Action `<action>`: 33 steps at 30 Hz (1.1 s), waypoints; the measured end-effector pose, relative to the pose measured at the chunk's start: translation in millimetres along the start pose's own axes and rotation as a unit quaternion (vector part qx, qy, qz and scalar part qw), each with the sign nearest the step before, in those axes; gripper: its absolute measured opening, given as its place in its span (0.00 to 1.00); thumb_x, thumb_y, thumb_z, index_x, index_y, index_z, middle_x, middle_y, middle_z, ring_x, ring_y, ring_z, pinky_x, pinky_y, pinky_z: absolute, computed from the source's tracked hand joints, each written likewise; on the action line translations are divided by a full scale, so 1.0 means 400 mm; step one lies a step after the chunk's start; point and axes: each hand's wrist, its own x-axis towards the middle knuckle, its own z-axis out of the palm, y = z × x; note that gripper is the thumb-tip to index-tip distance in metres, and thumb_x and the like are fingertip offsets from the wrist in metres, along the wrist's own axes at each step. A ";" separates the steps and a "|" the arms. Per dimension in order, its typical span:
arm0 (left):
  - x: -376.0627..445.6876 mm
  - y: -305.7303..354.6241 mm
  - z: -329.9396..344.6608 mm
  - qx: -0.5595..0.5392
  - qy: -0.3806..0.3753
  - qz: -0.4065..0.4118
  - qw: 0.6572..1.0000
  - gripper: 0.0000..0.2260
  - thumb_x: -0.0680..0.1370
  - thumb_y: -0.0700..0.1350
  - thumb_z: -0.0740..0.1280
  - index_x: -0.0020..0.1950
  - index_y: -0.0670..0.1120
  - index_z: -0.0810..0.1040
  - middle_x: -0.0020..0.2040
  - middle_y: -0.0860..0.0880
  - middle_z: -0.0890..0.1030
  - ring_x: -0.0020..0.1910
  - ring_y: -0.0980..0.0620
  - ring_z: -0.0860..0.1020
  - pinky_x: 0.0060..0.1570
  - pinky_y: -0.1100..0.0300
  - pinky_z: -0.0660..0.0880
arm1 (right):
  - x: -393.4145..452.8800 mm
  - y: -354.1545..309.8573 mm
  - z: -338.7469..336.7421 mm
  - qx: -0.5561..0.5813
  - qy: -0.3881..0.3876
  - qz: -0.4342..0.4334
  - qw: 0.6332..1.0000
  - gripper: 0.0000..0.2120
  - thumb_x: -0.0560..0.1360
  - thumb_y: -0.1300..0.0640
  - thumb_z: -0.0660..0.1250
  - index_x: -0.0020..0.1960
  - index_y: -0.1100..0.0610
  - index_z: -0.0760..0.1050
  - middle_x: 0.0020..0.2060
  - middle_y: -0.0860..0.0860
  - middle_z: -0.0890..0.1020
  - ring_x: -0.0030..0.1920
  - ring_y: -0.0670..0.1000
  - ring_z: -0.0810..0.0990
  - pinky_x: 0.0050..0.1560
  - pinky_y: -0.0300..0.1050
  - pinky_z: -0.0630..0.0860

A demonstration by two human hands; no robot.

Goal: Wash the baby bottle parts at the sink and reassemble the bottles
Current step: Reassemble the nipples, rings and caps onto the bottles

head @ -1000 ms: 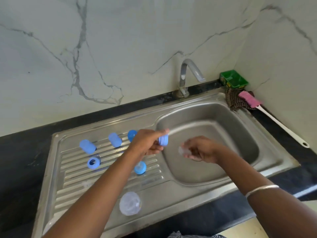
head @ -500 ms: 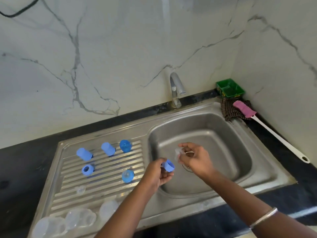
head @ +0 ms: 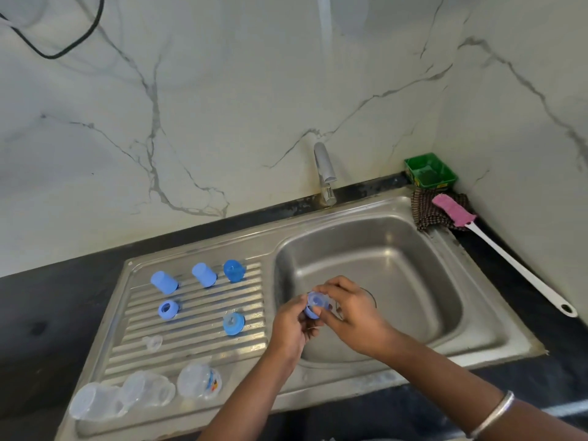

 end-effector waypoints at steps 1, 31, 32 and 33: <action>-0.004 -0.003 -0.001 0.003 0.001 0.003 1.000 0.11 0.82 0.45 0.60 0.50 0.42 0.79 0.37 0.47 0.83 0.30 0.56 0.79 0.31 0.65 0.73 | -0.002 0.001 0.001 -0.007 -0.008 -0.006 1.000 0.16 0.77 0.49 0.70 0.64 0.50 0.77 0.54 0.44 0.74 0.53 0.41 0.72 0.52 0.24 0.64; -0.009 -0.021 -0.078 0.123 0.000 0.180 0.976 0.10 0.82 0.43 0.64 0.54 0.50 0.85 0.48 0.48 0.86 0.49 0.47 0.85 0.48 0.57 0.82 | 0.052 -0.045 0.027 0.130 -0.008 0.158 0.979 0.08 0.72 0.58 0.72 0.44 0.46 0.86 0.35 0.41 0.85 0.35 0.42 0.82 0.38 0.34 0.75; -0.006 -0.023 -0.083 0.167 0.004 0.205 0.964 0.09 0.82 0.44 0.66 0.54 0.52 0.85 0.47 0.51 0.86 0.49 0.50 0.85 0.49 0.57 0.82 | 0.054 -0.043 0.025 0.116 -0.003 0.157 0.981 0.07 0.71 0.58 0.72 0.43 0.46 0.85 0.34 0.39 0.84 0.34 0.41 0.81 0.34 0.29 0.71; -0.004 -0.023 -0.088 0.208 0.006 0.224 0.952 0.08 0.81 0.45 0.67 0.54 0.53 0.85 0.47 0.53 0.86 0.49 0.53 0.84 0.49 0.58 0.81 | 0.054 -0.043 0.023 0.102 0.004 0.160 0.982 0.07 0.71 0.57 0.72 0.42 0.46 0.85 0.33 0.37 0.83 0.34 0.40 0.81 0.33 0.28 0.69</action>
